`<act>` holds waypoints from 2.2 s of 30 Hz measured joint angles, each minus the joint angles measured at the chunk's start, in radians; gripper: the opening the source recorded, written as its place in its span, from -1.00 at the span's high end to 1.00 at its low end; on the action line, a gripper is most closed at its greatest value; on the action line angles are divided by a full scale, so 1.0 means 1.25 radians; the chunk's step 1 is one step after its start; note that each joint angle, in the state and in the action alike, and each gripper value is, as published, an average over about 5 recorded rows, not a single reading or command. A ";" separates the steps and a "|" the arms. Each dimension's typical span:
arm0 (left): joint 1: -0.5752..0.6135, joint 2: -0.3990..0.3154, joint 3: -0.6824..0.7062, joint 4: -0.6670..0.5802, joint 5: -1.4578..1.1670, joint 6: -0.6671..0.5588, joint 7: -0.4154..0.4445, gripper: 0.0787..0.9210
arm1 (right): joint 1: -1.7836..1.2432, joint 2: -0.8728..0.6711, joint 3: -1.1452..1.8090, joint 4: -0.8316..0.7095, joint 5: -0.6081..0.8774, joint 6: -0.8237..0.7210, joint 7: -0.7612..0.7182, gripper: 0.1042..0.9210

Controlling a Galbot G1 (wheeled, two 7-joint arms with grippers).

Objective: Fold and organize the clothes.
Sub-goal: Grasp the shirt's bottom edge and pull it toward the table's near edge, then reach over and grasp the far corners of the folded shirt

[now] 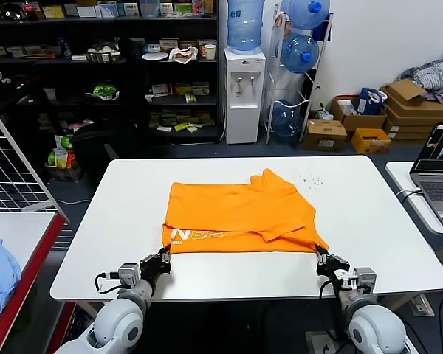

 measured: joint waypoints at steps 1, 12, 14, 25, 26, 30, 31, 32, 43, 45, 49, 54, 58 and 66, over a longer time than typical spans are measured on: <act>0.005 0.007 -0.003 -0.010 -0.007 0.002 -0.004 0.95 | -0.009 -0.004 0.005 0.011 0.009 -0.006 0.004 0.96; 0.085 0.096 -0.036 -0.132 -0.085 0.022 -0.049 0.95 | -0.133 -0.024 0.057 0.111 0.071 -0.070 0.049 0.96; 0.105 0.106 -0.038 -0.151 -0.094 0.024 -0.056 0.95 | -0.155 -0.024 0.066 0.126 0.076 -0.078 0.054 0.96; 0.215 0.138 -0.056 -0.229 -0.116 0.028 -0.083 0.93 | -0.245 -0.014 0.096 0.178 0.076 -0.096 0.065 0.90; 0.222 0.139 -0.057 -0.232 -0.118 0.029 -0.083 0.92 | -0.248 -0.014 0.099 0.179 0.071 -0.093 0.064 0.87; 0.237 0.140 -0.064 -0.247 -0.122 0.032 -0.087 0.73 | -0.253 -0.016 0.110 0.186 0.041 -0.069 0.050 0.64; 0.238 0.141 -0.066 -0.251 -0.124 0.033 -0.089 0.65 | -0.252 -0.018 0.113 0.189 0.033 -0.061 0.045 0.56; 0.239 0.143 -0.069 -0.256 -0.126 0.034 -0.091 0.58 | -0.251 -0.020 0.116 0.191 0.026 -0.052 0.040 0.49; 0.199 0.172 -0.094 -0.282 -0.153 0.040 -0.092 -0.18 | -0.159 -0.068 0.117 0.192 0.007 -0.002 0.023 -0.29; 0.178 0.175 -0.093 -0.275 -0.160 0.041 -0.086 -0.30 | -0.115 -0.079 0.105 0.179 0.019 -0.006 0.029 -0.42; 0.104 0.173 -0.081 -0.232 -0.181 0.048 -0.067 -0.59 | 0.005 -0.088 0.058 0.130 0.056 -0.028 0.056 -0.72; -0.039 0.144 -0.038 -0.130 -0.199 0.059 -0.025 -0.90 | 0.190 -0.080 -0.034 0.026 0.109 -0.070 0.104 -0.96; -0.163 0.105 0.016 -0.015 -0.213 0.068 0.015 -0.99 | 0.340 -0.054 -0.117 -0.082 0.138 -0.105 0.131 -1.00; -0.372 0.030 0.121 0.212 -0.238 0.098 0.091 -1.00 | 0.571 0.015 -0.253 -0.295 0.166 -0.169 0.151 -1.00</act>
